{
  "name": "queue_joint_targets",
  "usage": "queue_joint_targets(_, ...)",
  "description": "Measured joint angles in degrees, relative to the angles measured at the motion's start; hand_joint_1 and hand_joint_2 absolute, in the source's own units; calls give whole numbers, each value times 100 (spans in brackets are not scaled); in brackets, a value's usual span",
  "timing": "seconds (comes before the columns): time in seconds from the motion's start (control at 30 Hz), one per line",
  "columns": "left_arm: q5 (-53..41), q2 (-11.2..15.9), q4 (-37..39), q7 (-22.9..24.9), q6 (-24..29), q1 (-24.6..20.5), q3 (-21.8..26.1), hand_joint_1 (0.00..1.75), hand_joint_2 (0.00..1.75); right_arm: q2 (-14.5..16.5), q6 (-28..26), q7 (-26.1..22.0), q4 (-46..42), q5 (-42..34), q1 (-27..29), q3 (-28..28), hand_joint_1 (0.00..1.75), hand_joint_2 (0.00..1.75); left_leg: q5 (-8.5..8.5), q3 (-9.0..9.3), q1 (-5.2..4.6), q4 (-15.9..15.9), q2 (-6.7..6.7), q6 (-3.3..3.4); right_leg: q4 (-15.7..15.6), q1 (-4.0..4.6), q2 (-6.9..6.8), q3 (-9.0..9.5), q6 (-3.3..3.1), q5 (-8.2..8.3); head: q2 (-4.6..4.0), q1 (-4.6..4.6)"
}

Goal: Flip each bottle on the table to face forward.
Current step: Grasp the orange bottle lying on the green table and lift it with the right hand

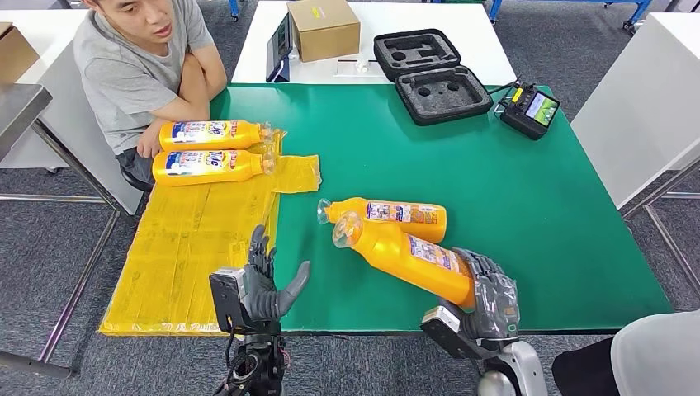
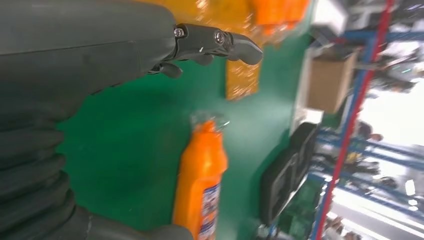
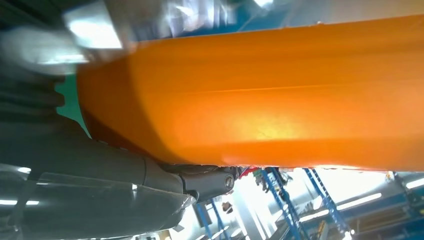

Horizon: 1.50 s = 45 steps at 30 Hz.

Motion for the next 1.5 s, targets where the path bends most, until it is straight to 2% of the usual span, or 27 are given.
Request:
queue_joint_targets(0.2, 378, 65, 125, 314, -564, -1, -253, 0, 175, -9, -96, -55, -31, -90, 66, -97, 175, 175, -1, -4, -1, 0, 0, 1, 0, 0, 0, -2, 0, 0, 0, 0)
queue_joint_targets(0.37, 430, 105, 153, 364, -659, -2, -406, 0, 175, -12, -122, -94, 3, -95, 62, -111, 175, 175, 0, -5, -1, 0, 0, 1, 0, 0, -1, -3, 0, 0, 0, 0)
queue_joint_targets(0.5, 457, 117, 165, 408, -706, -3, -471, 0, 0, -17, -136, -98, 12, -97, 62, -115, 175, 175, 0, -5, 0, 0, 0, 1, 0, 0, -1, -3, 0, 0, 0, 0)
queue_joint_targets(0.67, 727, 164, 183, 763, -1230, -6, -589, 0, 0, -20, -195, -98, 48, -107, 30, -113, 175, 175, 0, -7, -1, 0, 0, 1, 0, 0, -1, -3, 0, 0, 0, 0)
queue_joint_targets(0.8, 740, 213, 185, 844, -1528, -18, -727, 0, 175, -20, -236, -77, 102, -72, -41, -92, 175, 175, 0, -7, -1, 0, -1, 1, 0, 0, -1, -4, 0, 0, 0, -1)
queue_joint_targets(1.23, 394, 252, 273, 1014, -1895, -152, -1060, 0, 175, 4, -320, 202, 267, 434, -206, -32, 175, 175, 0, -9, -1, 0, -1, 1, 0, 0, -1, -4, 0, 0, 0, 0)
queue_joint_targets(1.5, 43, 188, 420, 833, -1454, -313, -1174, 0, 175, 142, -294, 342, 580, 592, -532, 269, 175, 175, 3, -8, 0, 0, -1, 0, 1, 0, -2, -5, 0, 1, 0, -1)
